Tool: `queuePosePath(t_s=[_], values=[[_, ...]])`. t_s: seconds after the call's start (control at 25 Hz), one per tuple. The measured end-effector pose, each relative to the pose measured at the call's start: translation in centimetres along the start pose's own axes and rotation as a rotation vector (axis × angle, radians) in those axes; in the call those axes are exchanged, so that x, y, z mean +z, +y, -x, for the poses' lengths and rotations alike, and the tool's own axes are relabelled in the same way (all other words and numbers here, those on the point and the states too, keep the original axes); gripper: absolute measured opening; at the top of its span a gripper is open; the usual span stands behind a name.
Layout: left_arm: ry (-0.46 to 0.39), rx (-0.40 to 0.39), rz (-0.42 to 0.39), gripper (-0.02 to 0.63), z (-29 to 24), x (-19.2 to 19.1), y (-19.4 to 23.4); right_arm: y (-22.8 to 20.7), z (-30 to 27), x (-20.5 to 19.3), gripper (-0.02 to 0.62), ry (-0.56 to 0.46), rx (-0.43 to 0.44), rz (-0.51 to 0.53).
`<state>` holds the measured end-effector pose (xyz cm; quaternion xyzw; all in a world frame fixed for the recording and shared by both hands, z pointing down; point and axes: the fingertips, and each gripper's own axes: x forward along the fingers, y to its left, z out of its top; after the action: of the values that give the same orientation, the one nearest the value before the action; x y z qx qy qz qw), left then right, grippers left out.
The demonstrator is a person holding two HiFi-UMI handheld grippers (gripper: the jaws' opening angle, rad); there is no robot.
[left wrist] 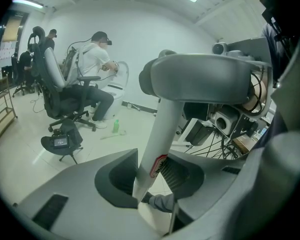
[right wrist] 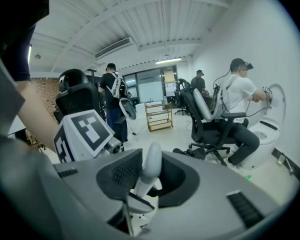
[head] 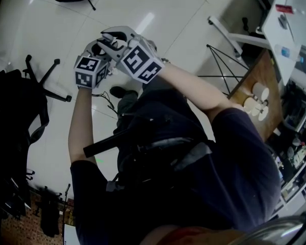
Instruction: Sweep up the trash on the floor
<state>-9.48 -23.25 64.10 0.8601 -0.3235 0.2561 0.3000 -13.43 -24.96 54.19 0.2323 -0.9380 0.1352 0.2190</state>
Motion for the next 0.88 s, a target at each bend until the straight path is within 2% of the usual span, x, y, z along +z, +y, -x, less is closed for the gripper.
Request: queuePosePath(t_s=[0.36,0.48,0.6,0.72,0.8,0.88], values=[[-0.03,0.049,0.011,0.127,5.7,-2.5,-0.1,6.9,-1.0,1.7,0.104,0.008,0.114,0.057],[-0.043,0.079,0.003,0.123,9.2,-4.1,0.6,10.7,-2.1,3.0,0.103,-0.003,0.173,0.048],[-0.071,0.162,0.002,0.121,12.7,-5.3,1.6,14.6,-3.3,4.4,0.103,-0.007,0.254,0.098],[-0.041,0.245,-0.077,0.12,16.5,-6.7,1.6,18.9,-4.1,5.3,0.103,0.023,0.318,0.13],[-0.038,0.253,-0.09,0.118,19.2,-8.0,1.2,22.3,-4.3,5.8,0.101,0.046,0.363,0.143],[-0.075,0.236,-0.064,0.117,21.8,-8.9,0.4,25.6,-4.0,6.5,0.1,0.052,0.395,0.155]])
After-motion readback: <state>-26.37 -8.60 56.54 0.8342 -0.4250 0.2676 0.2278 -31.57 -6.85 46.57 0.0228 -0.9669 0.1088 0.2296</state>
